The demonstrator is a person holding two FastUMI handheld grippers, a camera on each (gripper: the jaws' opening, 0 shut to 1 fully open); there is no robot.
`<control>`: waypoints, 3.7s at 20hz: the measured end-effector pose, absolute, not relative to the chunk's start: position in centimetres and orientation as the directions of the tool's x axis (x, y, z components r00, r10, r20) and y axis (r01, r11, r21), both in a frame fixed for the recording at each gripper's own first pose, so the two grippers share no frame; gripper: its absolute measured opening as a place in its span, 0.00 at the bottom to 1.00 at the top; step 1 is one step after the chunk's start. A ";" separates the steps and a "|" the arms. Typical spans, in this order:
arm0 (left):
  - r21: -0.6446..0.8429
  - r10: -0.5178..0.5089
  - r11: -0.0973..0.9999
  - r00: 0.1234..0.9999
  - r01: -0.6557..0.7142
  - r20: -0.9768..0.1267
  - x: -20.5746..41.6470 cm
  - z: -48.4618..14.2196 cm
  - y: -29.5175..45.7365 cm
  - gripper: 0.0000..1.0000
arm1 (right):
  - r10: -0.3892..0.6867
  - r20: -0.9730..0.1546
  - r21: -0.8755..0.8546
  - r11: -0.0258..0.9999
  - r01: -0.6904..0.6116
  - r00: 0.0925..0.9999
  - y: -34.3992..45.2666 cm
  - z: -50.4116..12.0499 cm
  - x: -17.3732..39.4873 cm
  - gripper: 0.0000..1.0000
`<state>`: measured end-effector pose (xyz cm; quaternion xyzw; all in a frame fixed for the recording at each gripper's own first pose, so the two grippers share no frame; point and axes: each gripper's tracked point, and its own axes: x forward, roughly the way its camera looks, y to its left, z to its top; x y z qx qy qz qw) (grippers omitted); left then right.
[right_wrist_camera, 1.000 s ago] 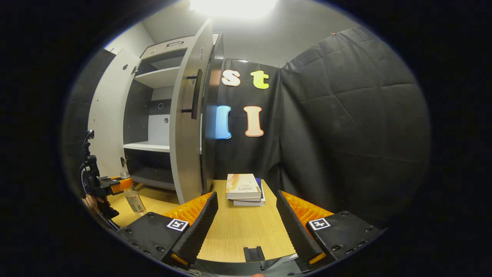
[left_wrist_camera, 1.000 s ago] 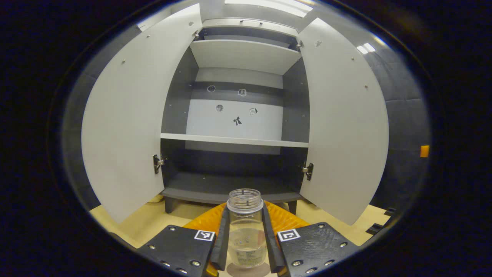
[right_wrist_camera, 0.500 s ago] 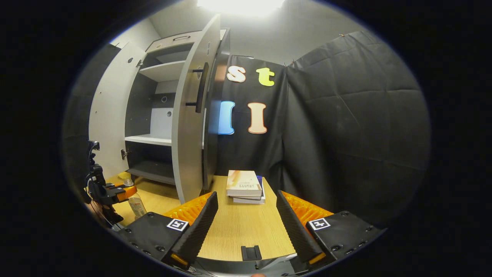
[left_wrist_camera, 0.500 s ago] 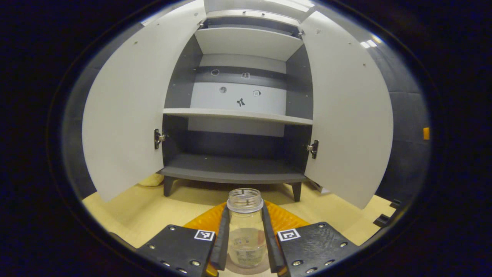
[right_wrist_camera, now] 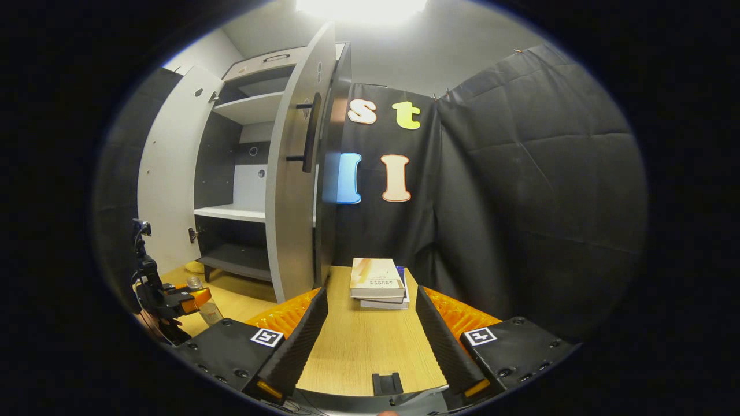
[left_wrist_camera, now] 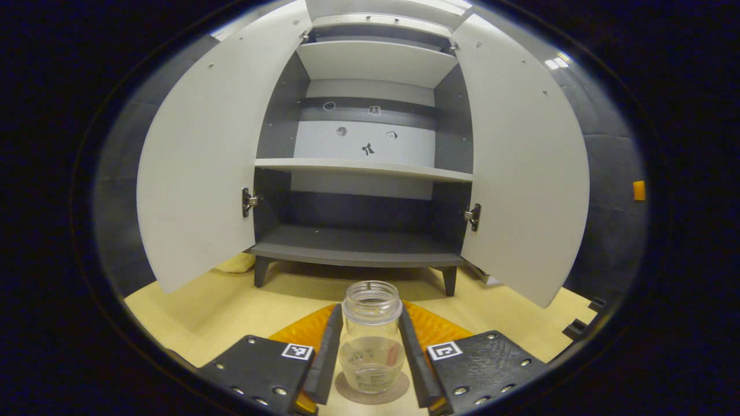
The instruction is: Grasp the bottle in the cabinet with the left hand and place it on the coaster, then close the right door with the right hand and the left door with the left hand.
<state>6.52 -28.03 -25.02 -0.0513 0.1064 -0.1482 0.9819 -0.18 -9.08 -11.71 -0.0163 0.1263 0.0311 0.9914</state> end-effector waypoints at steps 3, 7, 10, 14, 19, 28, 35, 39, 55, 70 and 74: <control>-0.095 -0.275 0.961 0.941 0.261 -0.195 6.5 -23.9 -27.7 0.87 | 0.076 -0.238 -0.008 0.997 -0.080 0.968 -8.7 -11.1 0.3 0.97; -0.078 -0.257 0.966 0.950 0.246 -0.180 5.8 -20.5 -27.0 0.86 | 0.091 -0.219 0.031 0.996 -0.086 0.972 -8.8 -9.4 1.5 0.98; -0.066 -0.245 0.969 0.959 0.238 -0.140 4.9 -16.1 -26.3 0.87 | 0.103 -0.198 0.060 0.994 -0.092 0.975 -9.1 -7.4 2.8 0.98; -0.048 -0.228 0.973 0.969 0.224 -0.093 3.9 -10.8 -24.3 0.86 | 0.096 -0.162 0.039 0.995 -0.091 0.982 -9.5 -4.6 5.4 0.98; -0.018 -0.176 0.984 0.981 0.175 -0.083 2.9 -7.2 -19.3 0.86 | 0.104 -0.140 0.024 0.995 -0.102 0.985 -8.6 -1.7 8.1 0.97; -0.014 -0.098 0.995 0.993 0.097 -0.072 2.8 -4.4 -8.3 0.86 | -0.055 -0.126 0.055 0.997 0.062 0.990 -8.4 2.7 11.4 0.97; -0.015 -0.001 1.000 0.997 0.000 -0.079 3.0 -5.1 -0.1 0.86 | -0.114 -0.102 0.023 0.993 0.116 0.988 -5.4 4.5 13.5 0.98; -0.014 0.046 0.999 0.996 -0.047 -0.082 3.4 -5.5 3.9 0.85 | -0.180 -0.081 -0.008 0.984 0.180 0.980 -5.1 4.8 13.3 0.95; -0.052 0.053 0.997 0.991 -0.060 -0.119 5.6 -9.8 11.4 0.86 | -0.195 -0.059 -0.012 0.981 0.194 0.979 1.7 5.4 11.8 0.95; -0.100 0.083 0.991 0.991 -0.094 -0.105 5.1 -10.3 15.9 0.87 | -0.023 -0.069 0.111 0.993 0.031 0.997 10.3 4.9 13.4 0.95; -0.097 0.104 0.989 0.991 -0.113 -0.088 4.4 -9.7 16.5 0.87 | -0.001 -0.082 0.101 0.995 0.009 0.997 11.6 4.4 14.2 0.95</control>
